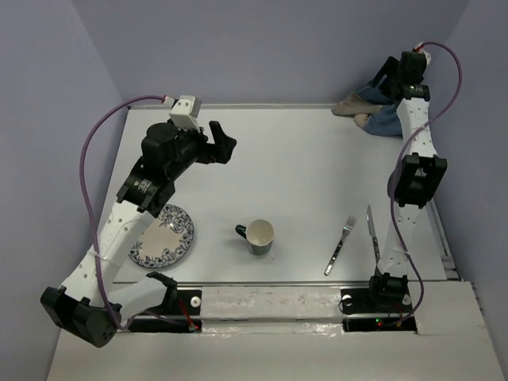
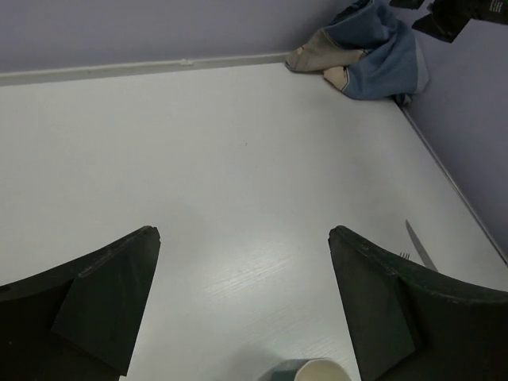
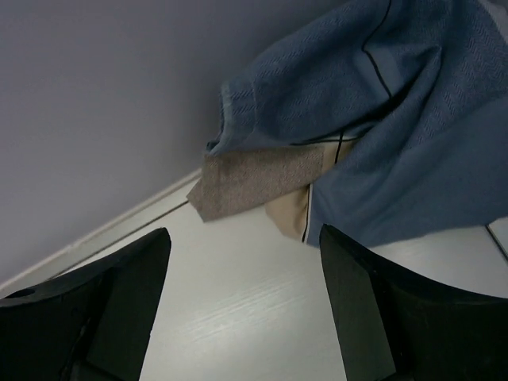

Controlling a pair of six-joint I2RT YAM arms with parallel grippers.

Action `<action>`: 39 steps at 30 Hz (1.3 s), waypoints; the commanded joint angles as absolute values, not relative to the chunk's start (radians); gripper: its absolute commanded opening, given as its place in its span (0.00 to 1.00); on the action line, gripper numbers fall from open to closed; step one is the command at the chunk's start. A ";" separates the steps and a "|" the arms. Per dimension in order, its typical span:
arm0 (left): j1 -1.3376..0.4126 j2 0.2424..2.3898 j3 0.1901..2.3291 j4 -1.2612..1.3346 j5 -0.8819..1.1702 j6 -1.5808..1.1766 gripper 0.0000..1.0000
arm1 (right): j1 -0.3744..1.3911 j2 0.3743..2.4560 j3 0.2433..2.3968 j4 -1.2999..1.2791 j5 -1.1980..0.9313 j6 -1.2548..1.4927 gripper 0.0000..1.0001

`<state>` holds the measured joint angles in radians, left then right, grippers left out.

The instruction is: Set the dinner table for one person

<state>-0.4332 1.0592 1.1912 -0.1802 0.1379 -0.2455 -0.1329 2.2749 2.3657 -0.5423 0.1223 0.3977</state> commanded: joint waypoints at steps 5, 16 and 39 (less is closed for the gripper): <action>-0.440 1.123 1.261 -0.239 0.110 -0.273 0.99 | -0.170 2.534 2.645 -0.422 0.068 0.344 0.92; -0.453 1.221 1.276 -0.235 0.216 -0.313 0.99 | -0.170 2.697 2.671 -0.079 -0.043 0.316 1.00; -0.440 1.224 1.302 -0.170 -0.027 -0.235 0.99 | 0.145 1.947 1.790 0.224 -0.251 0.296 0.00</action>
<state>-0.4515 1.2476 1.2613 -0.2367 0.0910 -0.2691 -0.0441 2.2276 1.9621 0.0967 -0.1024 0.2977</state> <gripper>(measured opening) 0.989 0.020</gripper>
